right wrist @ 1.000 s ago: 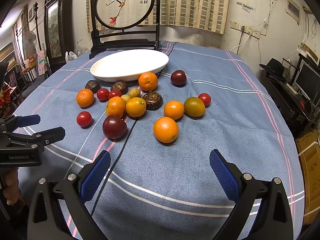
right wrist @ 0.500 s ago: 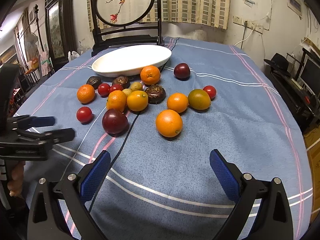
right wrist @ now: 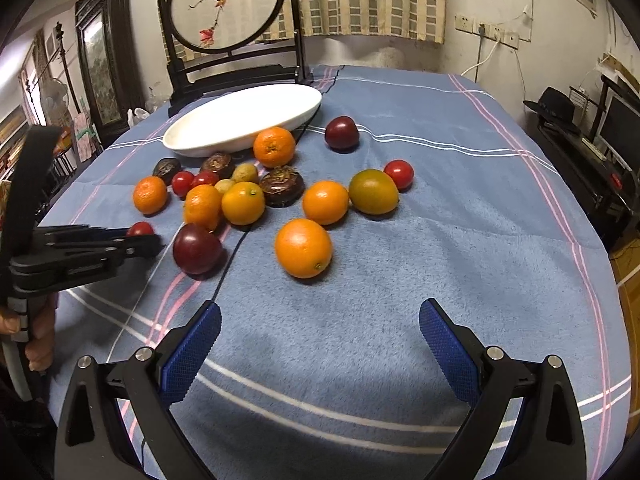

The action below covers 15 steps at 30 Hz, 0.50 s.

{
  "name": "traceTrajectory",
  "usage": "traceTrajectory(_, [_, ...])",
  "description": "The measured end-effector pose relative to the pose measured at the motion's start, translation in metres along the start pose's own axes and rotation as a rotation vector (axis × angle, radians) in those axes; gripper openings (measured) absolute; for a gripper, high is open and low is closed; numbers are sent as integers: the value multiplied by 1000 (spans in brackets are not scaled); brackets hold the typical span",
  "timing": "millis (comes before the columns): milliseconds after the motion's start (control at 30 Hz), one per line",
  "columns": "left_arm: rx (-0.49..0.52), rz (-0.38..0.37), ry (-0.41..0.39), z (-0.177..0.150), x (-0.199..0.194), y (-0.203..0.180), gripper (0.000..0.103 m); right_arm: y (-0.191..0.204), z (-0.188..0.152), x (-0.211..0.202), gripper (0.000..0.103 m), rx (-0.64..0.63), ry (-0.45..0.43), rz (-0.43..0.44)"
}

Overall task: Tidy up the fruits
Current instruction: 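Grasp red tomato with left tool while right tool grasps orange tangerine, place both on plate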

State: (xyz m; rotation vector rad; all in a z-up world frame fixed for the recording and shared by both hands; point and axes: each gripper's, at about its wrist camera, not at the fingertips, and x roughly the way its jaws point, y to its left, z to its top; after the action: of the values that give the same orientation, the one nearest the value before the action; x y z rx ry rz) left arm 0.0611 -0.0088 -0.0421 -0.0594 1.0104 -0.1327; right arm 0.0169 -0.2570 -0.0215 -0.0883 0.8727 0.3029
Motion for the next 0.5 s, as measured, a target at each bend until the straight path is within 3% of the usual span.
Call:
traceTrajectory(233, [-16,-17,-7,-8,-7,13,28,19,24,25,99,-119,35,-95])
traceTrajectory(367, [-25,-27,-18,-10,-12,22,28,22,36,41,83,-133,63,-88])
traceTrajectory(433, [-28,-30,-20,-9,-13,25,28,25,38,47,67,-146,76,-91])
traceTrajectory(467, [-29,-34,-21,-9,-14,26,28,26,39,51,44,-148,92,-77])
traceTrajectory(500, [-29,-35,-21,-10,-14,27,28,27,38,53,38,-140,101,-67])
